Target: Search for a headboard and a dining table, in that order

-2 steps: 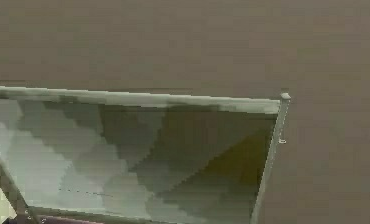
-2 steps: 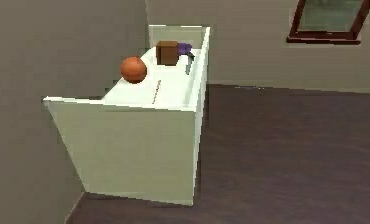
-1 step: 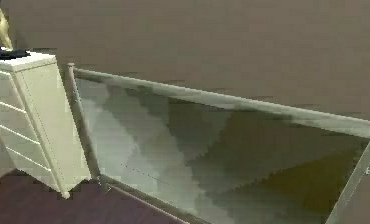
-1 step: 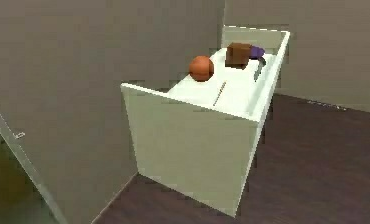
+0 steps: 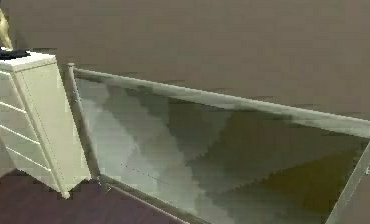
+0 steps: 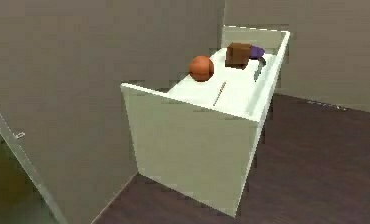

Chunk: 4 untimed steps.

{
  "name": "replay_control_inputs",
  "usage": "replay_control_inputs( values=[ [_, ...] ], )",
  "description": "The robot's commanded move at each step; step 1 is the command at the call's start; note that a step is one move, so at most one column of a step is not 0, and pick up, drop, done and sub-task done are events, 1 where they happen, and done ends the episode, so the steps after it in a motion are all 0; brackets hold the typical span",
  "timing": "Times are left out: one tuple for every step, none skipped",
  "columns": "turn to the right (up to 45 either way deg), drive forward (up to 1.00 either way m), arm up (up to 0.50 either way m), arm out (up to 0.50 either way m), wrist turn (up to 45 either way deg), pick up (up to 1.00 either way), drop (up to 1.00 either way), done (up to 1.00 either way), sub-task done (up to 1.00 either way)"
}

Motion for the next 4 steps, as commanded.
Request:
replay_control_inputs(
  values=[
    [-45.0,0.0,0.0,0.0,0.0,0.0,0.0,0.0,0.0],
    [-45.0,0.0,0.0,0.0,0.0,0.0,0.0,0.0,0.0],
    [-45.0,0.0,0.0,0.0,0.0,0.0,0.0,0.0,0.0],
    [-6.0,0.0,0.0,0.0,0.0,0.0,0.0,0.0,0.0]
  ],
)
